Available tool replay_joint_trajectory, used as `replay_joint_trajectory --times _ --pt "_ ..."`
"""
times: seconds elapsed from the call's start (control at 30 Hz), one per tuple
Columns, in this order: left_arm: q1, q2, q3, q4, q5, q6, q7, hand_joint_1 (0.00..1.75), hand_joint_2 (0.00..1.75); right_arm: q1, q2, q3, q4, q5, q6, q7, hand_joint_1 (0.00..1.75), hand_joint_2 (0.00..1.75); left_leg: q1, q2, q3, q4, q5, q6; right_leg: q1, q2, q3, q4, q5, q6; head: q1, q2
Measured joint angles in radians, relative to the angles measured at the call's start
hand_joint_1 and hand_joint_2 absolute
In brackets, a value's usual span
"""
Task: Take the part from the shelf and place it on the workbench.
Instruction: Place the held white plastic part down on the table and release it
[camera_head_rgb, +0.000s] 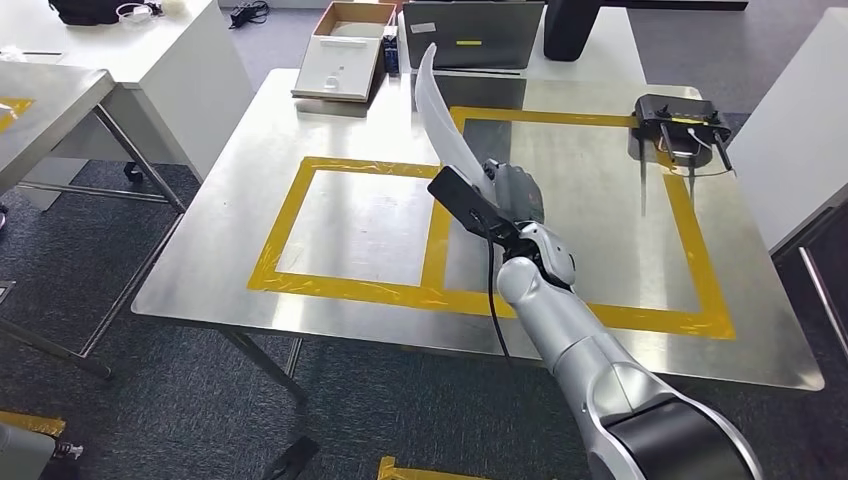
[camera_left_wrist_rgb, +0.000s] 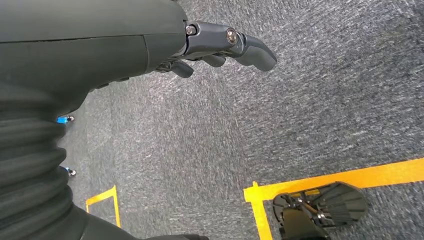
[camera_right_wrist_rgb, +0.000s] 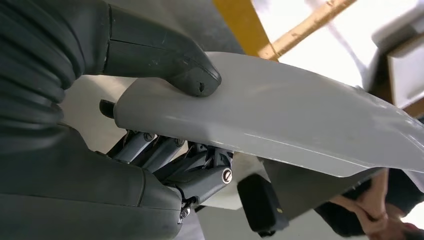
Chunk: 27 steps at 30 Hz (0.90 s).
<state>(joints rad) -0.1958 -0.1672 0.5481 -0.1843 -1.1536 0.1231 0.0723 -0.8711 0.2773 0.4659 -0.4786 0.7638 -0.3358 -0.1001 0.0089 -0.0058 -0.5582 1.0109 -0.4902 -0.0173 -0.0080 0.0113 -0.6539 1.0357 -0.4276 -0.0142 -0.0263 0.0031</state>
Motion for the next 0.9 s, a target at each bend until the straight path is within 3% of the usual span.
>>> replay_joint_trajectory --times 0.17,0.37,0.6,0.77,0.83,0.9 --pt "0.001 0.002 0.000 0.000 -0.003 -0.003 0.000 0.00 1.75 -0.005 0.003 0.022 0.040 0.036 0.065 0.061 1.75 1.75 0.001 0.000 0.000 -0.001 0.003 -0.010 0.001 -0.001 0.001 0.000 0.002 -0.003 0.000 0.000" --pt "0.007 0.002 0.000 0.000 -0.003 -0.003 -0.017 0.00 1.75 -0.006 0.010 0.034 0.064 0.045 0.074 0.064 1.75 1.75 0.000 0.000 0.000 0.001 0.004 -0.011 0.000 -0.002 0.005 -0.002 0.005 -0.002 0.000 0.000" --pt "0.018 0.008 0.000 0.000 -0.002 0.000 -0.023 0.00 1.75 -0.006 0.021 0.040 0.076 0.045 0.081 0.057 1.75 1.75 -0.002 0.000 -0.004 0.014 -0.001 -0.002 -0.003 -0.002 0.007 -0.004 0.008 0.005 0.000 0.000" --pt "0.021 0.011 0.000 0.000 -0.002 0.010 -0.023 0.00 1.75 -0.008 0.029 0.040 0.077 0.045 0.084 0.054 1.75 1.75 0.003 0.002 -0.001 0.006 0.007 0.014 -0.002 -0.002 0.007 -0.005 0.008 0.022 0.000 0.000" --pt "0.021 0.011 0.000 0.000 -0.002 0.013 -0.023 0.00 1.75 -0.012 0.030 0.041 0.078 0.046 0.084 0.053 1.75 1.75 0.011 0.005 0.006 -0.006 0.015 0.022 -0.001 -0.004 -0.023 0.059 -0.029 0.028 0.002 0.000" --pt "0.022 0.011 0.000 0.000 -0.003 0.015 -0.023 0.00 1.75 -0.014 0.030 0.041 0.080 0.045 0.086 0.053 1.75 1.75 0.010 0.007 0.006 -0.007 0.016 0.025 -0.003 -0.005 -0.085 0.188 -0.086 0.033 0.004 0.000"
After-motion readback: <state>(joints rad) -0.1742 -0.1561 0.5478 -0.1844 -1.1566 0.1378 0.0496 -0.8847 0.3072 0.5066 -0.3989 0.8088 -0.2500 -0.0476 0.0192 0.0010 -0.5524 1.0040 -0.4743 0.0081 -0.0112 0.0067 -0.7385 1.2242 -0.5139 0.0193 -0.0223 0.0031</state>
